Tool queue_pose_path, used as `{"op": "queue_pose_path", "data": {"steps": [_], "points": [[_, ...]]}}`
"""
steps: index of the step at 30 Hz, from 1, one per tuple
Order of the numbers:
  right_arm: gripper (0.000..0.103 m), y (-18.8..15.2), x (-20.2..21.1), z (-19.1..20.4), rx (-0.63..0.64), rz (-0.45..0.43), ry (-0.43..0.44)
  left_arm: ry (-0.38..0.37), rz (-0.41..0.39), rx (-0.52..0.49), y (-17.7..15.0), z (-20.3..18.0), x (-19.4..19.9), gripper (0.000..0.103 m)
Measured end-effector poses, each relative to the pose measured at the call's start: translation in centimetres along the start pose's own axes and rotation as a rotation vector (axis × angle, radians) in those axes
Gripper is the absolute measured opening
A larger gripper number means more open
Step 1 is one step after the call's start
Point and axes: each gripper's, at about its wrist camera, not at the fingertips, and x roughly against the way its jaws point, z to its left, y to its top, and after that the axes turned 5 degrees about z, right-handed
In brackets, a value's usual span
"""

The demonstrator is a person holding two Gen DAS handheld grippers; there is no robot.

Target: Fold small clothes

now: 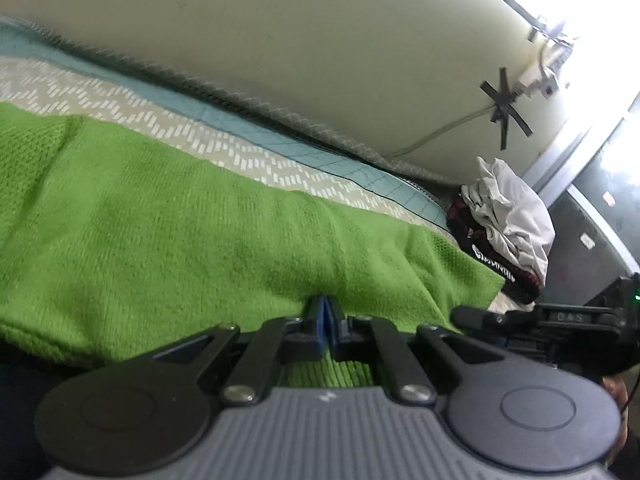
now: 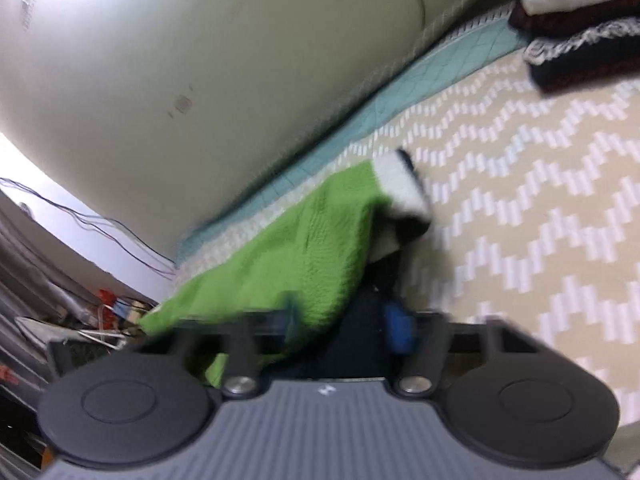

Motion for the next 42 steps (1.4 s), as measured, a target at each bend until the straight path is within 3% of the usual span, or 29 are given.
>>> {"op": "queue_pose_path", "data": {"steps": [7, 11, 15, 18, 20, 23, 25, 26, 27, 29, 31, 33, 35, 38, 40, 42], "points": [[0.036, 0.0, 0.2, 14.6, 0.421, -0.057, 0.029, -0.009, -0.043, -0.039, -0.7, -0.6, 2.9, 0.003], [0.035, -1.5, -4.2, 20.6, 0.598, -0.007, 0.011, -0.035, -0.232, 0.001, -1.8, 2.1, 10.1, 0.005], [0.030, -3.2, -10.3, 24.1, 0.669, 0.074, 0.028, 0.074, -0.387, 0.107, -3.9, 6.5, 17.1, 0.007], [0.022, -5.4, -14.3, 26.0, 0.705, 0.142, 0.052, 0.147, -0.449, 0.185, -5.6, 9.1, 20.5, 0.007], [0.021, -7.2, -17.7, 26.5, 0.733, 0.188, 0.037, 0.164, -0.469, 0.236, -6.2, 10.3, 21.5, 0.007], [0.027, -9.1, -21.3, 26.0, 0.794, 0.216, -0.003, 0.161, -0.472, 0.271, -6.5, 11.2, 21.8, 0.008], [0.045, -9.3, -20.7, 25.7, 0.810, 0.227, 0.083, 0.155, -0.466, 0.257, -6.3, 11.2, 21.6, 0.017], [0.063, -8.9, -19.8, 25.5, 0.800, 0.251, 0.140, 0.153, -0.461, 0.249, -6.1, 11.0, 21.3, 0.028], [0.066, -8.4, -18.5, 25.1, 0.781, 0.266, 0.196, 0.147, -0.458, 0.239, -5.8, 11.0, 21.0, 0.034], [0.065, -7.0, -15.4, 24.3, 0.739, 0.241, 0.266, 0.126, -0.451, 0.212, -5.3, 10.7, 20.5, 0.035], [0.065, -5.6, -12.5, 23.5, 0.700, 0.149, 0.275, 0.104, -0.440, 0.187, -4.8, 10.1, 19.8, 0.040], [0.063, -4.2, -10.0, 22.7, 0.677, 0.033, 0.239, 0.093, -0.422, 0.146, -4.2, 9.2, 18.7, 0.043], [0.061, -2.8, -8.9, 21.8, 0.664, -0.042, 0.165, 0.129, -0.396, 0.101, -3.8, 8.1, 17.2, 0.043], [0.055, -1.3, -10.3, 20.7, 0.625, -0.034, 0.094, 0.217, -0.342, 0.045, -3.6, 7.2, 15.0, 0.042], [0.053, -1.3, -13.3, 20.7, 0.617, 0.019, 0.058, 0.327, -0.292, 0.041, -3.6, 7.4, 13.3, 0.027], [0.053, -1.6, -16.3, 20.5, 0.606, 0.079, 0.021, 0.336, -0.258, 0.063, -4.0, 8.5, 12.4, 0.023]]}}
